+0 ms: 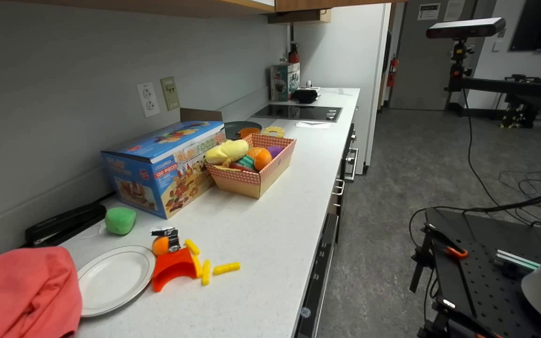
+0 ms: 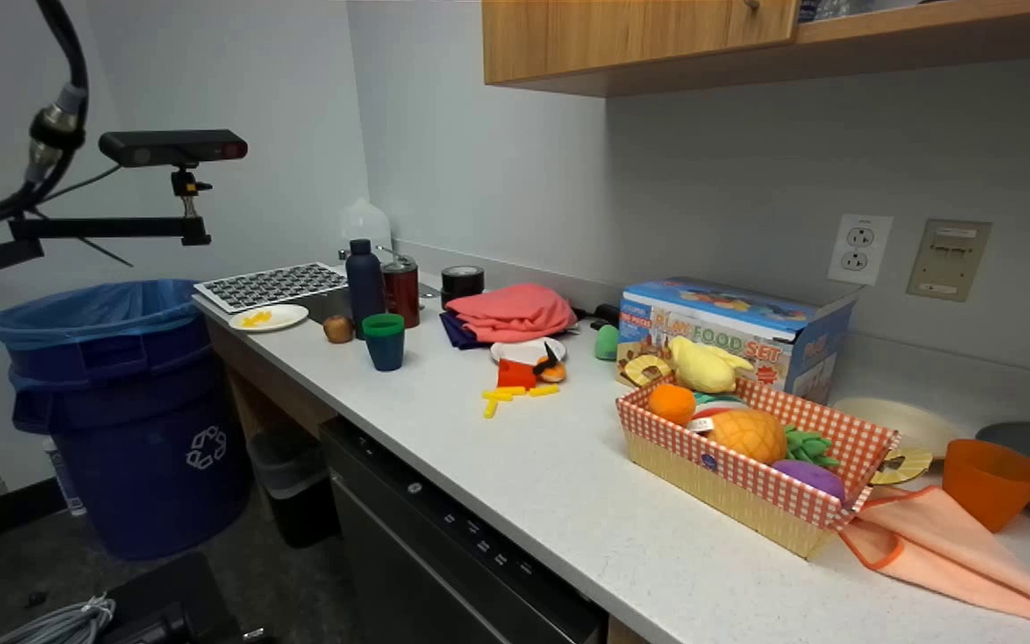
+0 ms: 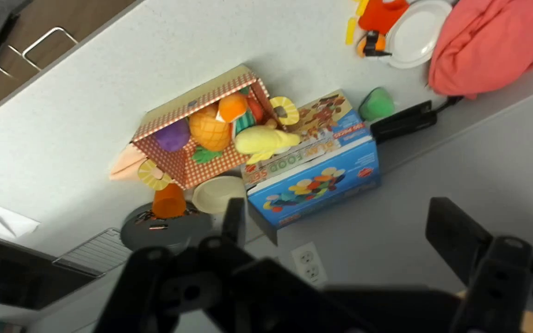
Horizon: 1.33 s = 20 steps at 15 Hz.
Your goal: Close the cabinet door
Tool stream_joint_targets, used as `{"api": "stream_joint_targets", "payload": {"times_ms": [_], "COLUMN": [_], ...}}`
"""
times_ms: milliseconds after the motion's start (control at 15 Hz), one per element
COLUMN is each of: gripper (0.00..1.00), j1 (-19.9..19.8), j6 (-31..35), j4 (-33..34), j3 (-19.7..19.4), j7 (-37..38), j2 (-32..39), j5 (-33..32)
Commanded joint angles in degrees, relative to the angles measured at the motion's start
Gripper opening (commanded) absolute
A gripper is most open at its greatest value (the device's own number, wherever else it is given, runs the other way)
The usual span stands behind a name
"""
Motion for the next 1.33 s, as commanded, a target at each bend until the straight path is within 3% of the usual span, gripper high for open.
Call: {"api": "stream_joint_targets", "payload": {"times_ms": [0,333,800,867,1267], "gripper": [1.00,1.00,1.00,1.00,1.00], "j1": [-5.44,-11.77,-16.58,-15.13,-15.98], "j6": [-0.18,1.01,2.56,1.91,2.03], "j4": [8.99,12.87,14.24,12.69,13.51], "j3": [-3.82,-7.72,-12.53,-12.40,-12.95], "j7": [2.20,3.22,4.64,2.26,3.57], "j2": [6.75,9.47,9.17,8.85,8.81], "j5": [-1.59,-6.60,-10.77,-10.27,-10.22]}}
